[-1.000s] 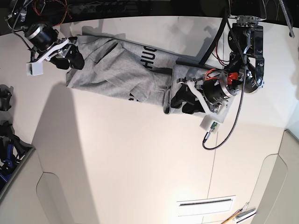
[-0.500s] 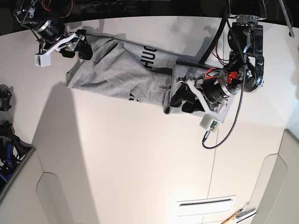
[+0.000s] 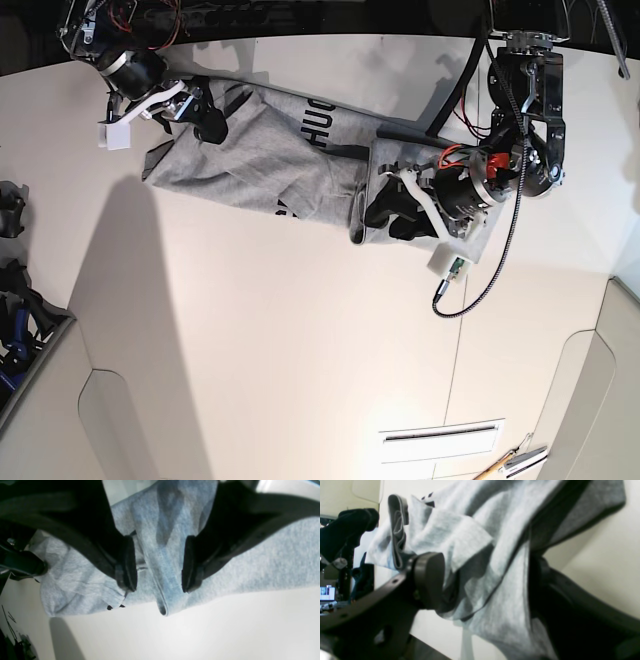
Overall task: Fold the T-shirt properly
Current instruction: 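Fold the strip end over onto the folded half with the right gripper, then grasp the folded bundle with both grippers and flip it over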
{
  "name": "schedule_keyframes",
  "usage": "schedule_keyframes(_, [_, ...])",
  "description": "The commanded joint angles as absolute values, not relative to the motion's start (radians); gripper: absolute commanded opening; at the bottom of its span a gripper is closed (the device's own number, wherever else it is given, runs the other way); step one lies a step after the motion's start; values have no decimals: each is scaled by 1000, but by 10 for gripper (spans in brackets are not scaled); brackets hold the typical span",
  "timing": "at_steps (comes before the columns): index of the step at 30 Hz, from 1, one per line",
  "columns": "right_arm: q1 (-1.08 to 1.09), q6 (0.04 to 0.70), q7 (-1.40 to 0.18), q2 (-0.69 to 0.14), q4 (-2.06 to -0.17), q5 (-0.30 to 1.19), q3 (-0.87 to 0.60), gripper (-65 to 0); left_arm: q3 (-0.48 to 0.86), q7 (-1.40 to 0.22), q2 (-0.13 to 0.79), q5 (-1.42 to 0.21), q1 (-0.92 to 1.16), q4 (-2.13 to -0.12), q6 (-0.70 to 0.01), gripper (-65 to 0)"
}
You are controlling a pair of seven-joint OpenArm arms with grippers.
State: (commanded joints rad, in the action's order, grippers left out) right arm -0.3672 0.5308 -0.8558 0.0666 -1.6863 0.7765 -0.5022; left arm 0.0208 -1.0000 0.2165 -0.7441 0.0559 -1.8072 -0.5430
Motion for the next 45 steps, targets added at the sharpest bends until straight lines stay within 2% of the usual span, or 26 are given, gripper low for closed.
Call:
schedule_keyframes(9, [-344, 523, -803, 67, -1686, 706, -403, -201, 21, -999, 217, -744, 55, -1810, -543, -330])
schedule_keyframes(10, [-344, 523, -802, 66, -1686, 693, -403, -221, 21, -999, 217, -744, 55, -1816, -543, -330])
schedule_keyframes(11, [-344, 523, -796, 62, -1686, 683, -407, -287, 21, -999, 217, -744, 55, -1827, -543, -330])
schedule_keyframes(14, [-342, 523, -780, 51, -1687, 673, -426, -600, 21, -992, 217, -744, 56, -1881, -543, -330])
schedule_keyframes(15, [-339, 524, -780, 49, -1687, 673, -432, -650, 21, -992, 217, -744, 56, -1899, -543, -330])
schedule_keyframes(17, [-329, 549, -783, 44, -1687, 672, -445, -650, 30, -993, 217, -743, 56, -1914, -543, -330])
schedule_keyframes(21, [-322, 554, -781, 10, -1687, 673, -501, -650, 110, -995, 217, -741, 56, -1914, -543, -330])
schedule_keyframes(27, [-322, 554, -781, -127, -1687, 700, -604, -650, 252, -1022, 222, -749, 67, -1914, -543, -330])
schedule_keyframes(36, [-272, 554, -819, -316, -1694, 707, -623, -650, 262, -990, 230, -760, 223, -1914, -543, -330])
schedule_keyframes(45, [-110, 572, -907, -329, -1851, 723, -561, -650, 260, -920, 163, -744, 321, -1900, -543, -330])
